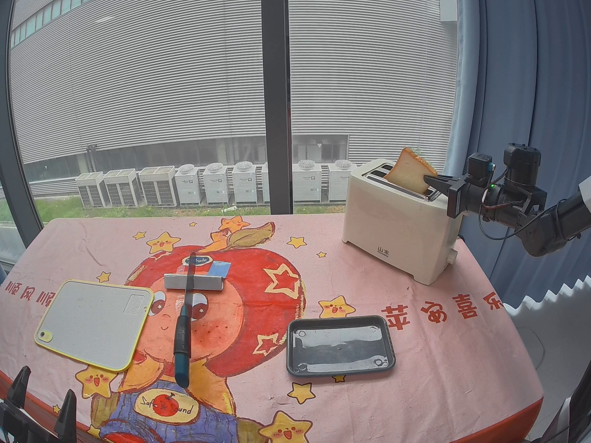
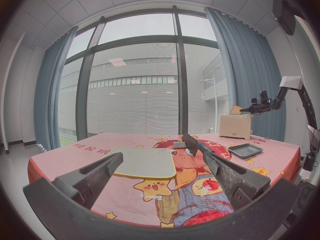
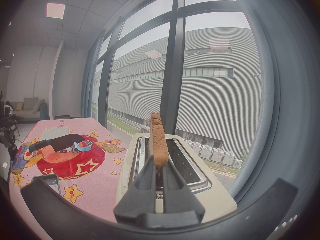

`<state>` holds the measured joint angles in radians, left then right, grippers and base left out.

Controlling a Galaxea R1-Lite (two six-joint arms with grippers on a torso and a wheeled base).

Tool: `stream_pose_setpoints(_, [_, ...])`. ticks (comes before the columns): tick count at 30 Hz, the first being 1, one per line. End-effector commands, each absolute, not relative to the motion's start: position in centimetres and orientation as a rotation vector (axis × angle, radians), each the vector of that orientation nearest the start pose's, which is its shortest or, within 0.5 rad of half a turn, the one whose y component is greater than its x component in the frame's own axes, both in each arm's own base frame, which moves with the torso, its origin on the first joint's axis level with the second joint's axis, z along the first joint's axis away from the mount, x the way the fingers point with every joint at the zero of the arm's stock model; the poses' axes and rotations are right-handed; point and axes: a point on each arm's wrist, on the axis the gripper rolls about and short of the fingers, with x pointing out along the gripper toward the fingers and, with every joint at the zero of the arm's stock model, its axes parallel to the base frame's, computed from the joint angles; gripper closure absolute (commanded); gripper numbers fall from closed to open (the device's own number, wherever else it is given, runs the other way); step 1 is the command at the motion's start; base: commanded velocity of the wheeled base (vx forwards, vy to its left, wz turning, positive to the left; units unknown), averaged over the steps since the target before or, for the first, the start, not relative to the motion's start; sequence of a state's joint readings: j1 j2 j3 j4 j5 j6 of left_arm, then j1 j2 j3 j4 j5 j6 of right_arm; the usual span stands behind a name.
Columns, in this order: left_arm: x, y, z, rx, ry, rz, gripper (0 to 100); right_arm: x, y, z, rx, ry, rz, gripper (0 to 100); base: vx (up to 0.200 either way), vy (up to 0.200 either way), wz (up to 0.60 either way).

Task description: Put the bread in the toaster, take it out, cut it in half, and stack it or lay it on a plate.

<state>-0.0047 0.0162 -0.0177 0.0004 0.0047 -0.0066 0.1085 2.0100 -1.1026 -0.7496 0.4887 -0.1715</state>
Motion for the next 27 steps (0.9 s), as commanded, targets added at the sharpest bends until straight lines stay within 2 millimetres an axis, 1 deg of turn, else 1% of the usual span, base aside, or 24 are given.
stream_pose_setpoints(1, [-2.27, 0.02, 7.55, -0.008, 0.002, 0.002, 0, 39.01, 5.39, 16.38, -0.136, 0.107, 0.61, 100, 0.0, 0.0, 0.0])
stream_pose_setpoints(8, [-2.27, 0.02, 7.55, -0.008, 0.002, 0.0, 0, 38.92, 5.38, 16.39, -0.137, 0.107, 0.61, 100, 0.0, 0.0, 0.0])
stream_pose_setpoints(9, [-2.27, 0.02, 7.55, -0.006, 0.002, 0.0, 0, 38.85, 5.37, 16.46, -0.137, 0.107, 0.61, 0, 0.0, 0.0, 0.0])
stream_pose_setpoints(14, [-2.27, 0.02, 7.55, -0.006, 0.002, 0.0, 0, 38.84, 5.5, 16.86, -0.125, 0.097, 0.613, 0, 0.0, 0.0, 0.0])
stream_pose_setpoints(27, [-2.27, 0.02, 7.55, -0.006, 0.002, 0.0, 0, 38.77, 5.67, 16.75, -0.12, 0.102, 0.618, 0, 0.0, 0.0, 0.0])
